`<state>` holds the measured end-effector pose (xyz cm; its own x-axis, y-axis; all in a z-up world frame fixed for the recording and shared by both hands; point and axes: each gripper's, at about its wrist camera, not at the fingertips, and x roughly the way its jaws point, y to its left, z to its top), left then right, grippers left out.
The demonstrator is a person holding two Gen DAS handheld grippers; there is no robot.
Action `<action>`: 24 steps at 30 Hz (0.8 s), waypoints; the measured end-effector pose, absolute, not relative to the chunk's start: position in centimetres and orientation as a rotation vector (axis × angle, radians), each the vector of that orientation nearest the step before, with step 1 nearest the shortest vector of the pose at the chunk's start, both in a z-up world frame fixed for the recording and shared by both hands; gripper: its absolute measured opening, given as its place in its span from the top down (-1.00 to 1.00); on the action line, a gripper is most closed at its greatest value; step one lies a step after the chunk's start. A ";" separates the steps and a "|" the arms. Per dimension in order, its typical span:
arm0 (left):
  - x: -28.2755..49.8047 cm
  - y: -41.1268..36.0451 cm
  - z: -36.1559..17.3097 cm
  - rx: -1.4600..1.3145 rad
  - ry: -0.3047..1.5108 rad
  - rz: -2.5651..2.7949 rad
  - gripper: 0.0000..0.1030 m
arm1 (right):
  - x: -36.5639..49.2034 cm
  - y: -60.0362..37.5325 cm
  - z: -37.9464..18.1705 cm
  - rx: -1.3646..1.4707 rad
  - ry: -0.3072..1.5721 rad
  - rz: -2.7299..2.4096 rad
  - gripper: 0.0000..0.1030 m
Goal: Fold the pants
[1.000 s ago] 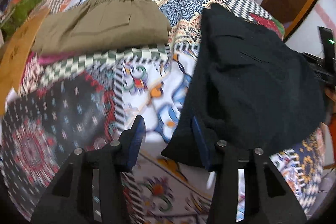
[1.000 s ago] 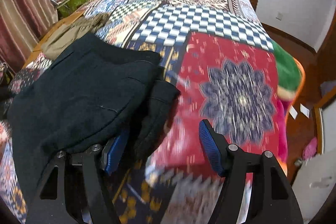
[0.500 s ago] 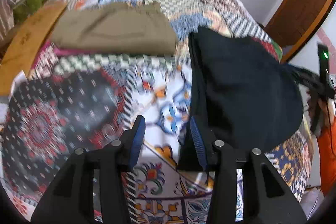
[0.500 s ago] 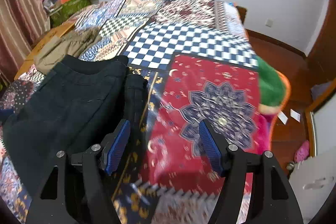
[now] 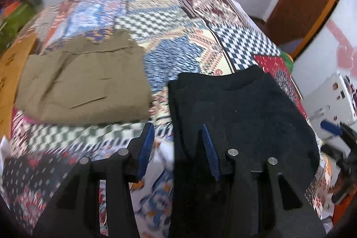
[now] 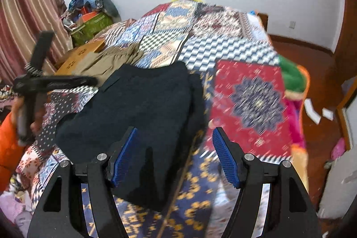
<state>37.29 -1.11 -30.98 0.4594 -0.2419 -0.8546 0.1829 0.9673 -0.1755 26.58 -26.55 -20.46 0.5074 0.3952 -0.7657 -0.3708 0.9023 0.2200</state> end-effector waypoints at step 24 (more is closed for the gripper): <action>42.8 -4.1 -31.6 -0.024 1.058 -0.349 0.68 | 24.8 -25.5 -24.4 0.113 0.985 0.541 0.53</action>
